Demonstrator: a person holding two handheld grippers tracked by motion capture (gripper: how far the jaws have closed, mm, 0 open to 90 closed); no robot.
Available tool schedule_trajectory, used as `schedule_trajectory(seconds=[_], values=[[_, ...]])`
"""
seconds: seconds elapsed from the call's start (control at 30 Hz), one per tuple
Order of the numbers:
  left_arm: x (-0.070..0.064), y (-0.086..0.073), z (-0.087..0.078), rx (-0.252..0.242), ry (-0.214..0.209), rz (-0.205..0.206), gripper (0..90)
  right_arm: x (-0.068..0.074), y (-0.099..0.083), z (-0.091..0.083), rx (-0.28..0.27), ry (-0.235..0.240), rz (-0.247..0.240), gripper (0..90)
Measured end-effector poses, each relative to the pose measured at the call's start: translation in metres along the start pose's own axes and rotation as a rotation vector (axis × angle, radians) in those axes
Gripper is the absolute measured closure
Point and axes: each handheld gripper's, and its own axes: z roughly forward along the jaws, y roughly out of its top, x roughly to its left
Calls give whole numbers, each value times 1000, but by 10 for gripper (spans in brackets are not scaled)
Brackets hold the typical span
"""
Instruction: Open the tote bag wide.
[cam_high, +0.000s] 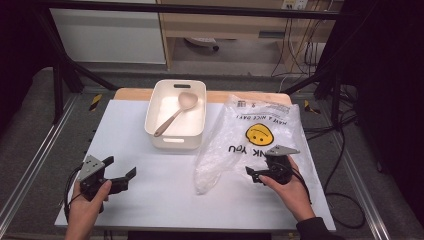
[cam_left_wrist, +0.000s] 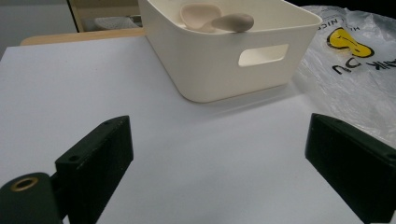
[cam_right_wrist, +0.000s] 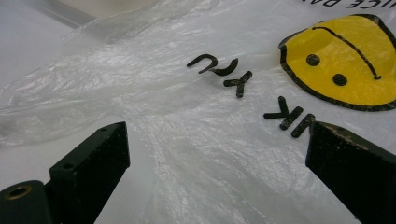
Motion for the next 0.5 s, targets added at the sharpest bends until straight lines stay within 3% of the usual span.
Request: schedule_trajectory(seconds=[0.27,0.5], values=[[-1,0,1,6,-4,3,71,9,0,3,12,31,-23,74],[0,0,0,5,-3,2,71,35,4,10,16,89,-57,73]])
